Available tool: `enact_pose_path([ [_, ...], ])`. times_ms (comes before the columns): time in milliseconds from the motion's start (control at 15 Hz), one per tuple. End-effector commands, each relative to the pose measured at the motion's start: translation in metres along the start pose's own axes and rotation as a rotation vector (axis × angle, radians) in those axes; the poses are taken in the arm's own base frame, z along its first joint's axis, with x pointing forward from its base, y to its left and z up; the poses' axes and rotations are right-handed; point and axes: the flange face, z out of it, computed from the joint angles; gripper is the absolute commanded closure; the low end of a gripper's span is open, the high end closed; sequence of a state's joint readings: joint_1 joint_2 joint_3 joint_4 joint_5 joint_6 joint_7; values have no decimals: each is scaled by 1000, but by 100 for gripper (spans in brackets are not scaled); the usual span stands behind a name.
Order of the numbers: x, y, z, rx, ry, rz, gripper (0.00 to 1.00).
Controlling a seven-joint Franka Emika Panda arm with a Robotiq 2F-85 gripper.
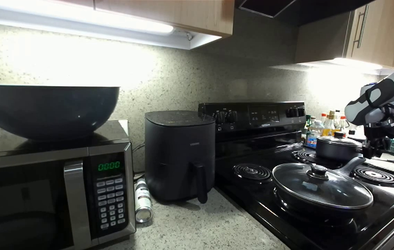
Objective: Move the pot on the right forwards
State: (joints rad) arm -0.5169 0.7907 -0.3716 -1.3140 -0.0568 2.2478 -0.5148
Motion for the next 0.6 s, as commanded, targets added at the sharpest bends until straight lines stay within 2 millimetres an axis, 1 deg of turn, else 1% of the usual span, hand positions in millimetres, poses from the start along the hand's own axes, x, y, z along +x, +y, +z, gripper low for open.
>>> enact_pose_path([
  [0,-29,6,-20,5,-2,-42,100],
  [133,-28,9,-22,37,-44,13,100],
  [200,-16,6,-8,20,-24,-1,100],
  [400,-19,8,-11,28,-38,3,100],
  [467,-19,8,-11,29,-39,3,100],
  [533,-23,5,-8,17,-39,-7,100],
])
